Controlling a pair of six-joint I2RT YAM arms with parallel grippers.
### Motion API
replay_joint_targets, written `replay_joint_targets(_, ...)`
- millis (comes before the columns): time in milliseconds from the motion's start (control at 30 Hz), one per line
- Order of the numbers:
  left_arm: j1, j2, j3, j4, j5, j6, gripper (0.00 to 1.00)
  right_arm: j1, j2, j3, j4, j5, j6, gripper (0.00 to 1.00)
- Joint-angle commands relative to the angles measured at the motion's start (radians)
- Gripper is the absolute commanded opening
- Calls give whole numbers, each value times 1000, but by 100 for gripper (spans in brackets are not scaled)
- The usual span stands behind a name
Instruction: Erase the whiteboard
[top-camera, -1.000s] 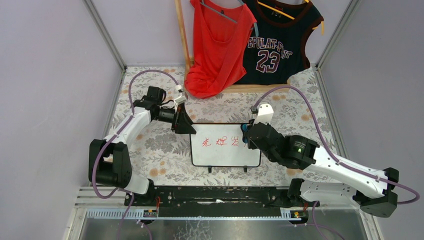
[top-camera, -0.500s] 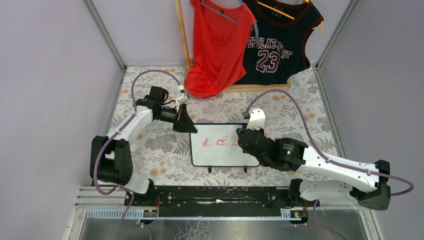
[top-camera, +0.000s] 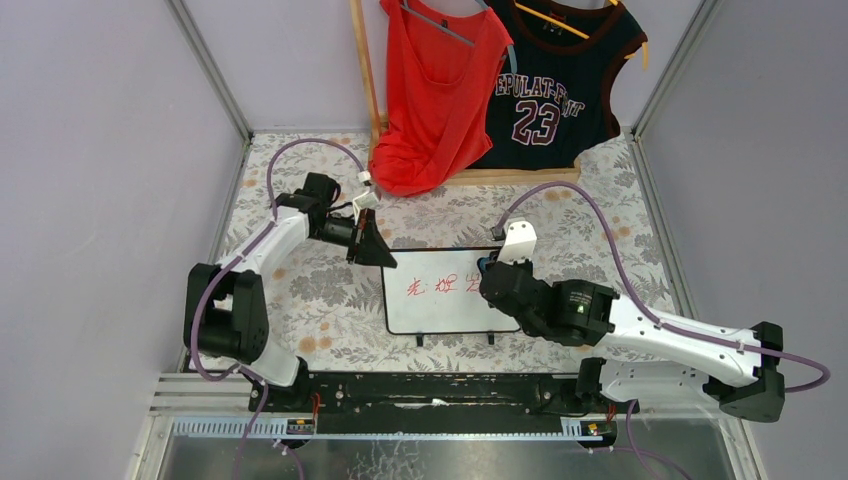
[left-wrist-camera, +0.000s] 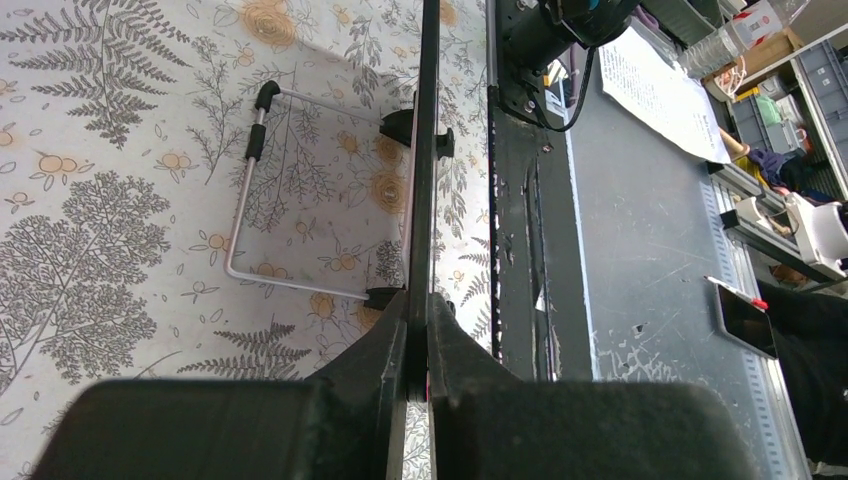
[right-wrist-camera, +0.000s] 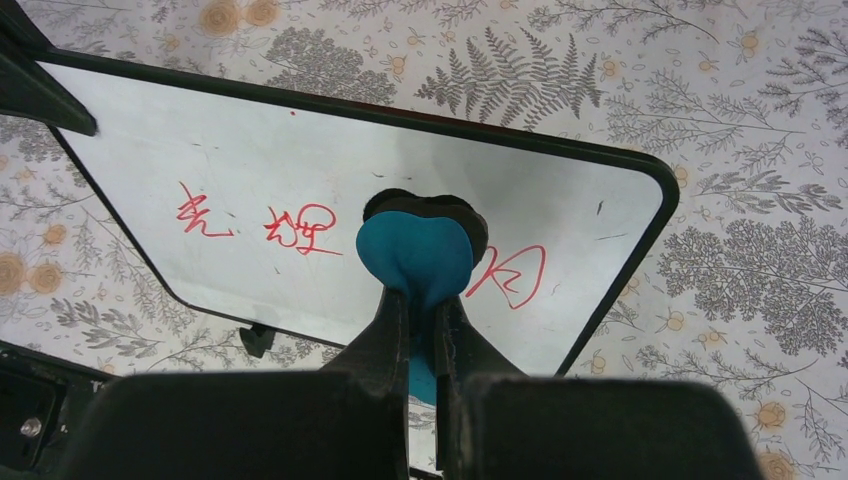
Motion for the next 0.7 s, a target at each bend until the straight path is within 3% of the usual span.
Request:
replay_joint_targets(0,-2,53,37,-110,-35,156,0,12,-10,-31,6,95,42,0)
replay_joint_targets(200,1,113,83,-284,-30,314,0,14,-55,-139,10,159,76,0)
replay_joint_targets(400,10,120,88,-305,-31,335,0,14,-149,-248,63,191,46,0)
replay_joint_targets(500,10,128,89,-296,-35,320,0,14,-161,-268,63,205,42,0)
replay_joint_targets(667,11,73,35,-112,-68,117,0,15,-135,-271,62,207,45,0)
